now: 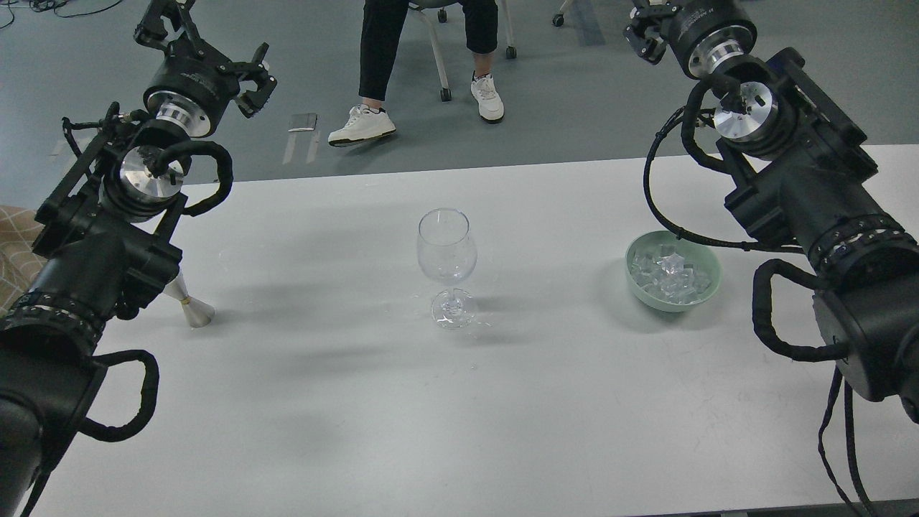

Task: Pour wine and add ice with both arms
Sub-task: 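Lower the left gripper toward the small metal cup on the table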

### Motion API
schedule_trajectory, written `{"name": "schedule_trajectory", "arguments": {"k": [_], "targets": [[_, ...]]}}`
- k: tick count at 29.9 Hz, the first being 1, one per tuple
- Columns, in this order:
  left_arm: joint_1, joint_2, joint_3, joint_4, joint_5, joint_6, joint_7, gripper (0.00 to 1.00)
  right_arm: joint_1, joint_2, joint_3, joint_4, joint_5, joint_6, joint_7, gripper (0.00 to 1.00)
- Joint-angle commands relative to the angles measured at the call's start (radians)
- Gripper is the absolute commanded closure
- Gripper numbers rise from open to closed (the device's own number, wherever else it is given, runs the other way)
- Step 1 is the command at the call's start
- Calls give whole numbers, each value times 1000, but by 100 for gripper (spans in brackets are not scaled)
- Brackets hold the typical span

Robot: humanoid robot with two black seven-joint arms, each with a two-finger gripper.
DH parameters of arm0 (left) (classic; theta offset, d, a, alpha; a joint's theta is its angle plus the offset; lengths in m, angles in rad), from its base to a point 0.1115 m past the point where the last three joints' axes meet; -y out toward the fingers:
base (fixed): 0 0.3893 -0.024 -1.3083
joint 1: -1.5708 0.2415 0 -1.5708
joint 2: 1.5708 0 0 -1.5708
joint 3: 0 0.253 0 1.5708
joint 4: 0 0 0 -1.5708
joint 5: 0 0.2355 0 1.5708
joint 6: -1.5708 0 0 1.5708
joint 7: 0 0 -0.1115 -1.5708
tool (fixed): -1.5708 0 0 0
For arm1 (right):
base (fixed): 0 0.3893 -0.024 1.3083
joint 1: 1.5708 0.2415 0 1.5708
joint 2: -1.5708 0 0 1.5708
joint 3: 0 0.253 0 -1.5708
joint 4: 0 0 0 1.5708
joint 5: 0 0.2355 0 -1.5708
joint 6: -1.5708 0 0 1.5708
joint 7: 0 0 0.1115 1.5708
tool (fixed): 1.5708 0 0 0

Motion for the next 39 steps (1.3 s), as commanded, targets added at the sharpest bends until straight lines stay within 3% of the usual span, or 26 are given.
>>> {"name": "schedule_trajectory", "arguments": {"k": [1,7,16,25,32,39], "targets": [[5,4,-2,3,0,-2,-24,2,-4,0,-1,2,0,1,1,0],[-2,7,-10,7,-2,11,-50,2,-8,-2,-3,3,0,6,14,0],[-5,4,-11,9,-2,80,-43,2,-14,-25,-27,31,-2,21,14,0],[18,6,-14,-53,-2,65,-41,2,-33,-31,-29,29,-3,20,14,0],[211,121,-68,-387,-72,81,-9,2,-42,-32,-31,29,-3,20,14,0],[519,230,-235,-727,-190,168,21,2,-71,-54,-29,29,-3,20,15,0]]}}
